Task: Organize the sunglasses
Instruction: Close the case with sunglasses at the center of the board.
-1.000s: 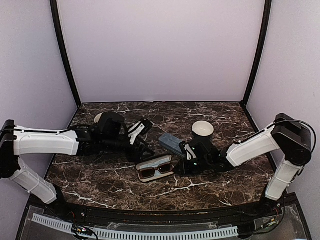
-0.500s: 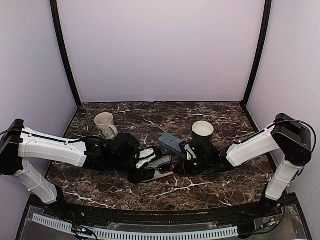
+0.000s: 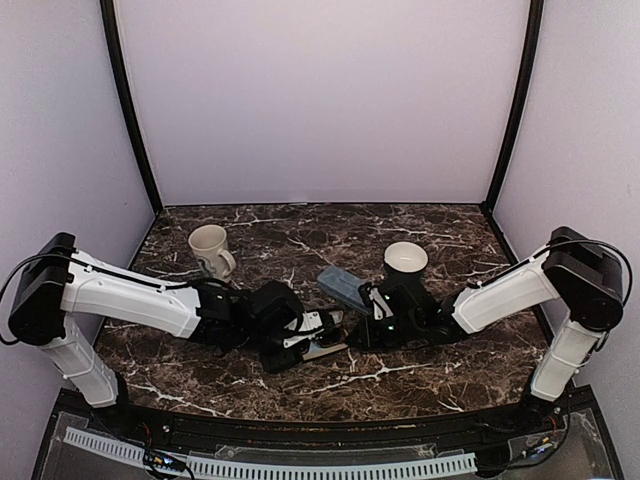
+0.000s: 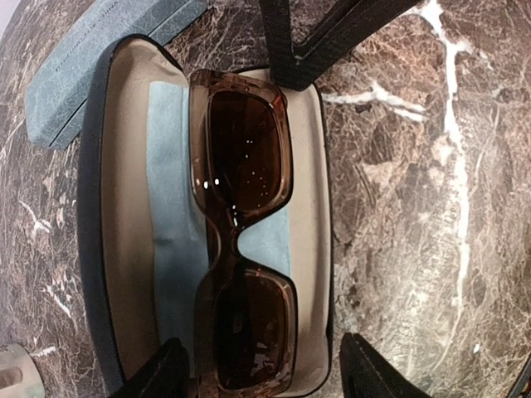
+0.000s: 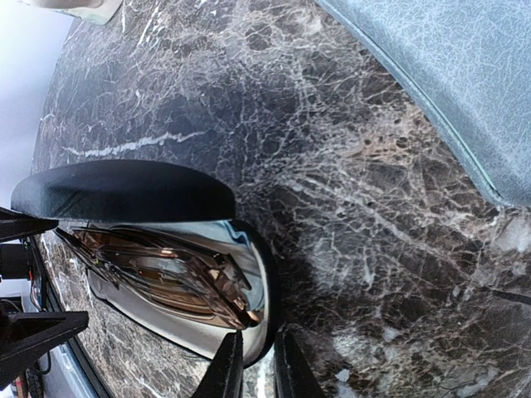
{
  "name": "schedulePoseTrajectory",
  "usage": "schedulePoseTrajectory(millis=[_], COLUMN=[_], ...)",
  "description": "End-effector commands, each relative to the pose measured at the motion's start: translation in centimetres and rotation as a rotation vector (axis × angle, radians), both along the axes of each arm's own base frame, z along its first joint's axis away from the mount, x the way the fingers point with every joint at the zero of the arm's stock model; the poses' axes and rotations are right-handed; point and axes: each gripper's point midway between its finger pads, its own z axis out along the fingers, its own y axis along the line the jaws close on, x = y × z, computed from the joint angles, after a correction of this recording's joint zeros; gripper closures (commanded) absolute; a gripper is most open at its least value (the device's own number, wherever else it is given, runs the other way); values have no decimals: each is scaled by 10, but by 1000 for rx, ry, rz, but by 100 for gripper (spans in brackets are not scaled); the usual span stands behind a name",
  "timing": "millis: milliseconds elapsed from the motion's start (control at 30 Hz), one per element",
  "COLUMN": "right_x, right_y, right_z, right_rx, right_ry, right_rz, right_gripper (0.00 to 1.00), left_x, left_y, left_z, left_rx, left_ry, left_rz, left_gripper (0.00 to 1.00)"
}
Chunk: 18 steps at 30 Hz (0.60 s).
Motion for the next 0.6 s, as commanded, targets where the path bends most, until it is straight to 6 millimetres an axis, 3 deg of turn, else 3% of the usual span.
schedulePoseTrajectory(millis=[0, 567], right_x=[4, 4], right_y=[5, 7], right_z=[2, 3], right_rx=[22, 27], right_ry=[-10, -6], right_rz=[-5, 3], right_gripper=[86, 86], left_x=[4, 11], left_y=[4, 12], left_z=[-1, -16], left_rx=[76, 240], left_ry=[-38, -135], left_rz=[-6, 0], left_gripper=[36, 35])
